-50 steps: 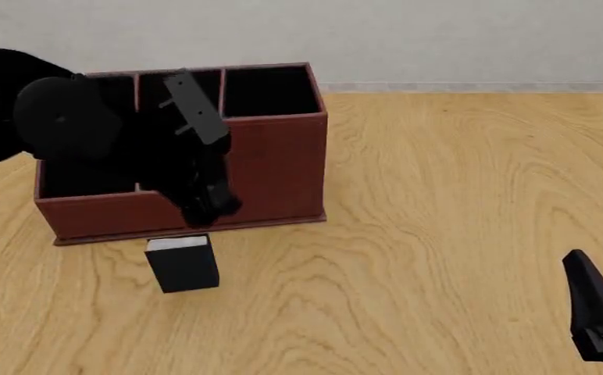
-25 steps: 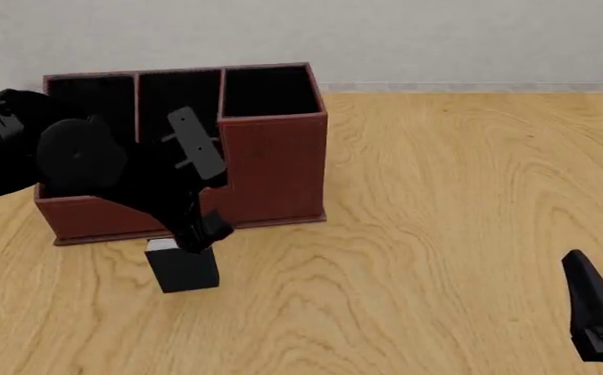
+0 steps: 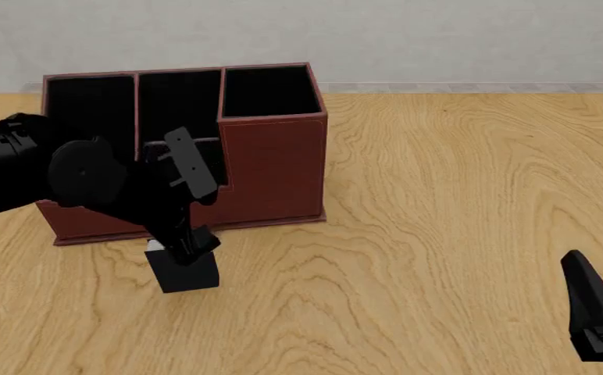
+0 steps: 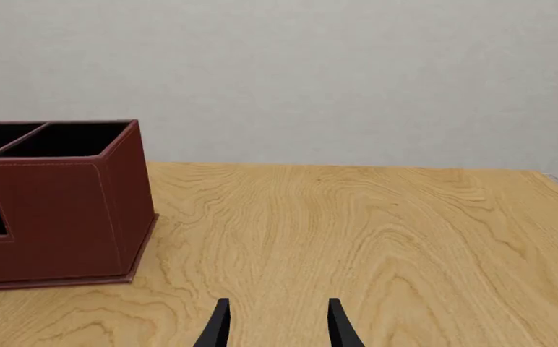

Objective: Pick up the book and place it in the left compartment of the caddy.

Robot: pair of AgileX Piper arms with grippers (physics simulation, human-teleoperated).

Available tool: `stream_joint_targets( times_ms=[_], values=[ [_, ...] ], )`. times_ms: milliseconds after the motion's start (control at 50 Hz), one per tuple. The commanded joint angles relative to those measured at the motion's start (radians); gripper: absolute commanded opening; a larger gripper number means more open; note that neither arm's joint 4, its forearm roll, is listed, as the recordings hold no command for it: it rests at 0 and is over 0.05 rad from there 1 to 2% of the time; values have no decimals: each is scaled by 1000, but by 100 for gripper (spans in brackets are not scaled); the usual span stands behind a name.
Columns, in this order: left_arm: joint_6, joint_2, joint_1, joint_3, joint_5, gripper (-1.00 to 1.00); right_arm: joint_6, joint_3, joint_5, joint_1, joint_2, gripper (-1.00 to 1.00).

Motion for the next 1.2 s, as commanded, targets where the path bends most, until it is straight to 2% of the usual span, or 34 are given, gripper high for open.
stream_joint_targets(
  times_ms=[20,1200],
  values=[
    [20,11,18,29,-22,100,-1,0,-1,0,1,100],
    [121,13,108,165,-103,100,-5,-1,1,-2,-9,100]
  ],
)
